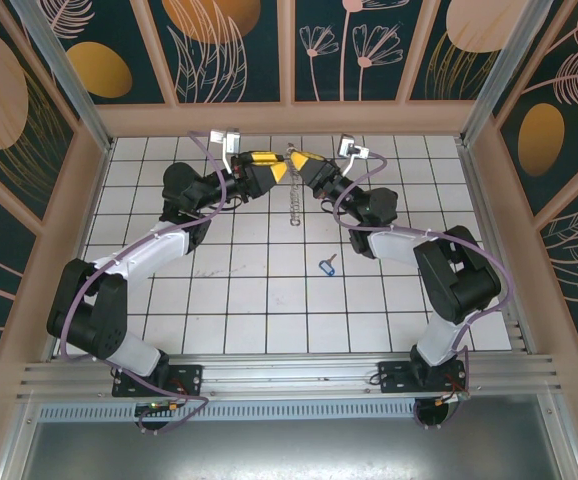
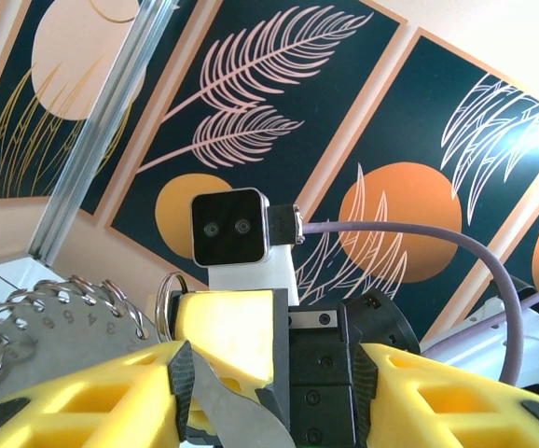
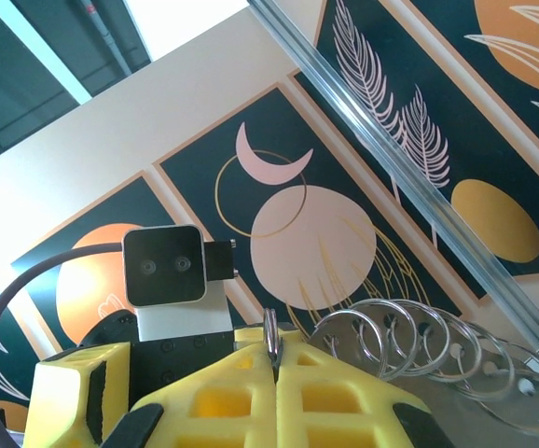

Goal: Put the keys on the keyring

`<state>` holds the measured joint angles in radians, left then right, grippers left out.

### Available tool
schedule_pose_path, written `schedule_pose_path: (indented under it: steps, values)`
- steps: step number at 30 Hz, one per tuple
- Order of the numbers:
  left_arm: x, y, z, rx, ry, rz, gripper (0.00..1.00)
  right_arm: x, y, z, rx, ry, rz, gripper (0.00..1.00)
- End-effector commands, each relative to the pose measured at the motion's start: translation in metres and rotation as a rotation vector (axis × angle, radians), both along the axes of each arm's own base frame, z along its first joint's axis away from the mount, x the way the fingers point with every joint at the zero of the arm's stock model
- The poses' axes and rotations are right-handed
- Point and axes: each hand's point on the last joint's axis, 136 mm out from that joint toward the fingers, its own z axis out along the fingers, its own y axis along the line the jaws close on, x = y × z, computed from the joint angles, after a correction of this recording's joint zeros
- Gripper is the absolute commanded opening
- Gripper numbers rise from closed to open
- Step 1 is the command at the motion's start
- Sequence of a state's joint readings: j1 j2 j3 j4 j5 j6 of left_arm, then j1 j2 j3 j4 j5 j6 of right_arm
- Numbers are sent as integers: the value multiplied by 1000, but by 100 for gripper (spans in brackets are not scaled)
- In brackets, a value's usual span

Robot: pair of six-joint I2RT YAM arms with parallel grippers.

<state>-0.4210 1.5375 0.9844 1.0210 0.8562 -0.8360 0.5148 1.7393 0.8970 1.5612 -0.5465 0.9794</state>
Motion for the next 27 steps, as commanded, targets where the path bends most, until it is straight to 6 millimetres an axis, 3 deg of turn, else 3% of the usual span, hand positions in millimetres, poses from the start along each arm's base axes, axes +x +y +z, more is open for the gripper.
schedule_pose_path:
  steps: [1,21,27]
  values:
    - [-1,1,3,-4,-52,13,51,-20,-4,33,86,-133,17,0]
    - [13,1,-1,3,-55,63,46,-25,0,26,75,-120,40,0]
    - [16,2,-4,12,-53,88,51,-27,-1,28,76,-126,41,0]
